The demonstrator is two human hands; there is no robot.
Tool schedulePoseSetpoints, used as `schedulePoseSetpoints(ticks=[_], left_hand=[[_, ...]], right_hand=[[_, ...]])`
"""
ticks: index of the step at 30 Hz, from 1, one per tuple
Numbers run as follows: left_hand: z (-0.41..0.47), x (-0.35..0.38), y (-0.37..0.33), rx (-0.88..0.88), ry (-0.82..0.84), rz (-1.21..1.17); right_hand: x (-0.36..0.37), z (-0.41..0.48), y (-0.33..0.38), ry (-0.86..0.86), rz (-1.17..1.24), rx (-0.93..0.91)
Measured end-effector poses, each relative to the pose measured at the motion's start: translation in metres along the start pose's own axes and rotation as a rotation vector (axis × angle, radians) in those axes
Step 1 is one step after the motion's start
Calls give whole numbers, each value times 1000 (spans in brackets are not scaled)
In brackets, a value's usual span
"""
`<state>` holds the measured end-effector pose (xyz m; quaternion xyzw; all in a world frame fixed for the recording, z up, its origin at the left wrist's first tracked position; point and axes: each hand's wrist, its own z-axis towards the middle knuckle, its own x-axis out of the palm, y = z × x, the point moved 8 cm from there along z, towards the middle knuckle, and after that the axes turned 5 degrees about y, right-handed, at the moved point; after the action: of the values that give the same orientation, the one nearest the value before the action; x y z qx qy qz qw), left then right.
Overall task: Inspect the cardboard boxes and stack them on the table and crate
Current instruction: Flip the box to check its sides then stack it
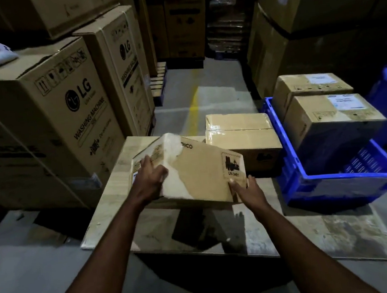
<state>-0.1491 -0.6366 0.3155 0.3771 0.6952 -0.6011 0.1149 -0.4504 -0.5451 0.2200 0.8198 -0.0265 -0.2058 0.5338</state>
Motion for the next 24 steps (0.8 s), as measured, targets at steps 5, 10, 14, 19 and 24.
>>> schedulePoseSetpoints(ticks=[5, 10, 14, 19, 24], left_hand=[[-11, -21, 53, -87, 2, -579], [-24, -25, 105, -199, -66, -863], [-29, 9, 118, -268, -92, -976], [-13, 40, 112, -346, 7, -896], [13, 43, 100, -399, 129, -716]], right_hand=[[31, 5, 8, 252, 34, 15], [59, -5, 35, 184, -34, -104], [38, -23, 44, -35, -204, -137], [0, -16, 12, -122, -315, 27], [-15, 7, -6, -43, -197, 98]])
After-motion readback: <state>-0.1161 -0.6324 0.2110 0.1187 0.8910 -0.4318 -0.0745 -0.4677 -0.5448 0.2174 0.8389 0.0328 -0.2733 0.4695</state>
